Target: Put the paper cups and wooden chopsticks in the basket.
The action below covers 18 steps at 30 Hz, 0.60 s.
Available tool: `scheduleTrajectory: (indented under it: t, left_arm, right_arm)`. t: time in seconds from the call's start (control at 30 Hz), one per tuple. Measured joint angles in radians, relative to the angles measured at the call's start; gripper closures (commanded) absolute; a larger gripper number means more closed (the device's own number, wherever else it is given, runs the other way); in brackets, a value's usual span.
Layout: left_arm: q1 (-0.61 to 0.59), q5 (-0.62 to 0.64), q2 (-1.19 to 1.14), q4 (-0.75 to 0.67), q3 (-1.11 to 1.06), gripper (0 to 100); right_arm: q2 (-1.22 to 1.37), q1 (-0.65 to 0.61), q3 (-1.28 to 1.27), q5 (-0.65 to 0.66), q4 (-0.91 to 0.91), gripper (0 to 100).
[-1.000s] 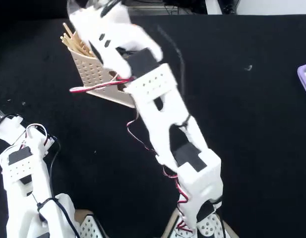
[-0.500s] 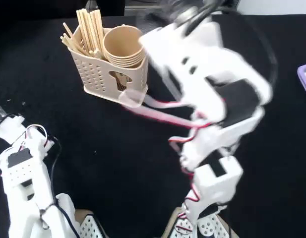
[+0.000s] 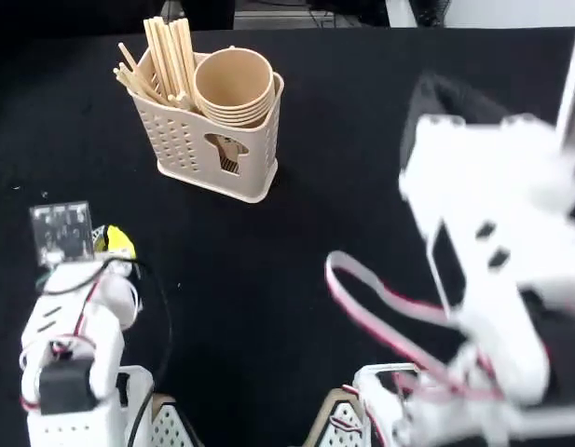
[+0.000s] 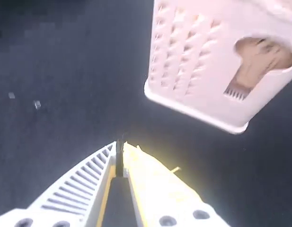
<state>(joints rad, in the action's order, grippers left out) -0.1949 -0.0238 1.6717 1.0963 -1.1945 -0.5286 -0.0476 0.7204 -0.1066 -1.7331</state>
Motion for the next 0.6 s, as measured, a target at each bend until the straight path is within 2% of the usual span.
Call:
scheduleTrajectory:
  t: [0.13, 0.27, 0.43, 0.6]
  left_arm:
    - [0.008, -0.002, 0.129, 0.026, -0.061, 97]
    - [0.011, -0.041, 0.143, -0.011, -0.178, 97]
    - [0.011, -0.074, 0.144, -0.018, -0.207, 97]
    - [0.011, -0.081, 0.15, 0.103, -0.207, 97]
  right_arm:
    - [-0.308, -0.005, -0.419, 0.0, 0.038, 98.6]
    - [-0.598, -0.003, -0.865, 0.0, 0.173, 98.4]
    - [-0.979, -0.005, -1.407, 0.034, 0.301, 98.4]
    - [-1.26, -0.006, -1.801, 0.087, 0.327, 98.4]
